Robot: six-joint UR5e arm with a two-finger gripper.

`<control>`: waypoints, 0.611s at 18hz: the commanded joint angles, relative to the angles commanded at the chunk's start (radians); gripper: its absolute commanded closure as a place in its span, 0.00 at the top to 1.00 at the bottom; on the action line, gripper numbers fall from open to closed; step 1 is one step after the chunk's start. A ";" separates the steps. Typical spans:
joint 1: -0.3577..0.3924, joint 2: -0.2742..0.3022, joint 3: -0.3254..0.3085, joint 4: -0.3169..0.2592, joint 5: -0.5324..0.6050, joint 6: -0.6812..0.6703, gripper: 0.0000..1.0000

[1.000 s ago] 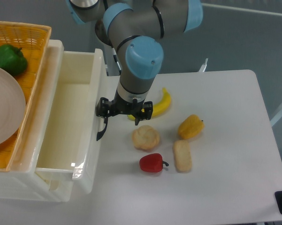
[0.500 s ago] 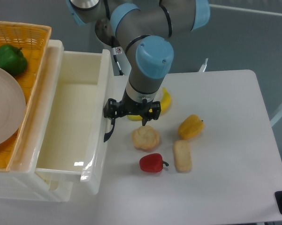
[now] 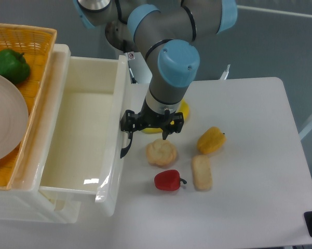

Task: Slide open the top white drawer
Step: 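Pull the handle outward, sliding the upper drawer open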

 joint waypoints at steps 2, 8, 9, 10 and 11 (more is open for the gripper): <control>0.008 -0.008 0.006 0.000 -0.002 0.002 1.00; 0.015 -0.014 0.017 0.000 -0.002 0.002 1.00; 0.015 -0.017 0.017 0.002 -0.002 0.002 1.00; 0.015 -0.018 0.018 0.005 -0.002 0.002 1.00; 0.015 -0.020 0.018 0.005 -0.002 0.002 1.00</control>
